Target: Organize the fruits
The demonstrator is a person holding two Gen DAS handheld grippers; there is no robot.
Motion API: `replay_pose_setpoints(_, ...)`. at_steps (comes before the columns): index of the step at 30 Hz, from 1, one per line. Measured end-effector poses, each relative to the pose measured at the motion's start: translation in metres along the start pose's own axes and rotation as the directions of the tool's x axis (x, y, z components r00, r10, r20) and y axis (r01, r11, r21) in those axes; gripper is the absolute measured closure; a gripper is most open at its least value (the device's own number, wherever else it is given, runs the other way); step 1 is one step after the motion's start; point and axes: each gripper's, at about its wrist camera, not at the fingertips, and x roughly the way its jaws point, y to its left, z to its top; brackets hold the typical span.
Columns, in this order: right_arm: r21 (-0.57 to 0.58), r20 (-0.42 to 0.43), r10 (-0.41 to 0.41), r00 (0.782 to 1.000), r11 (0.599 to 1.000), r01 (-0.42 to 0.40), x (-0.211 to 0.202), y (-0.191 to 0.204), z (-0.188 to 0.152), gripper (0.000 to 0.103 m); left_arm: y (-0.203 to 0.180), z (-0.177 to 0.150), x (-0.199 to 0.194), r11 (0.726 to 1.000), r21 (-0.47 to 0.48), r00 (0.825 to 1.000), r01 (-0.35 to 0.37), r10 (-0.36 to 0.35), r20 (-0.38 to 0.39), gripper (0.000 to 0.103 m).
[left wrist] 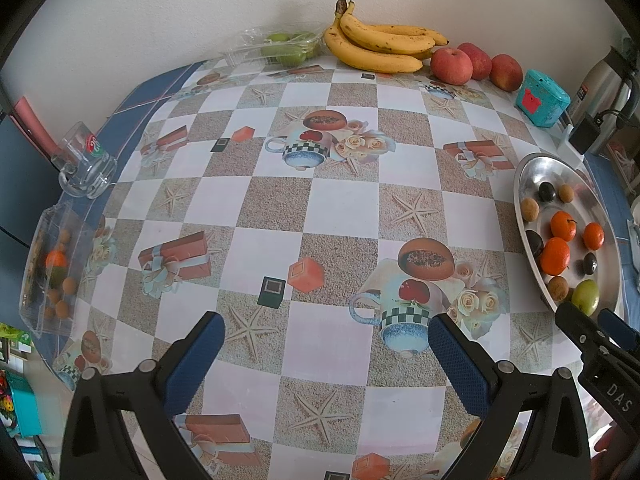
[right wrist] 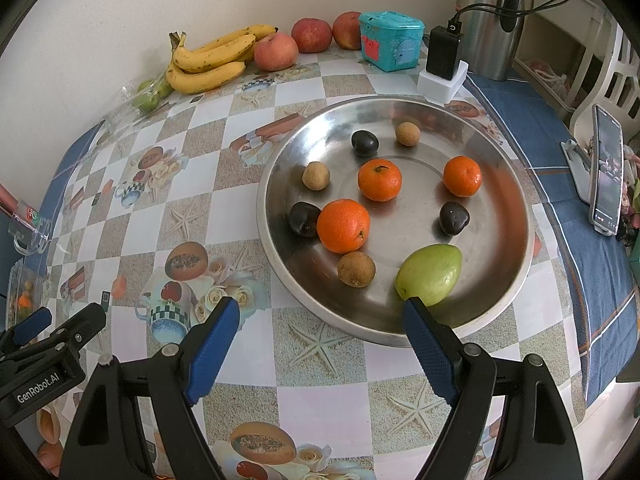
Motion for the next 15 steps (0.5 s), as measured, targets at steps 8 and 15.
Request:
replay_pose_setpoints(8, -0.002, -0.003, 0.000, 1.000, 1.000, 0.000, 0.0006, 0.0004, -0.0002, 0.019, -0.0001, 0.0002, -0.0002, 1.000, 0.000, 1.000, 0.000, 0.000, -0.001, 0.000)
replay_pose_setpoints(15, -0.003, -0.007, 0.000, 1.000, 1.000, 0.000, 0.0017, 0.0007, -0.0010, 0.019, 0.0004, 0.0000, -0.0036, 1.000, -0.003, 1.000, -0.005, 0.005, 0.021, 0.000)
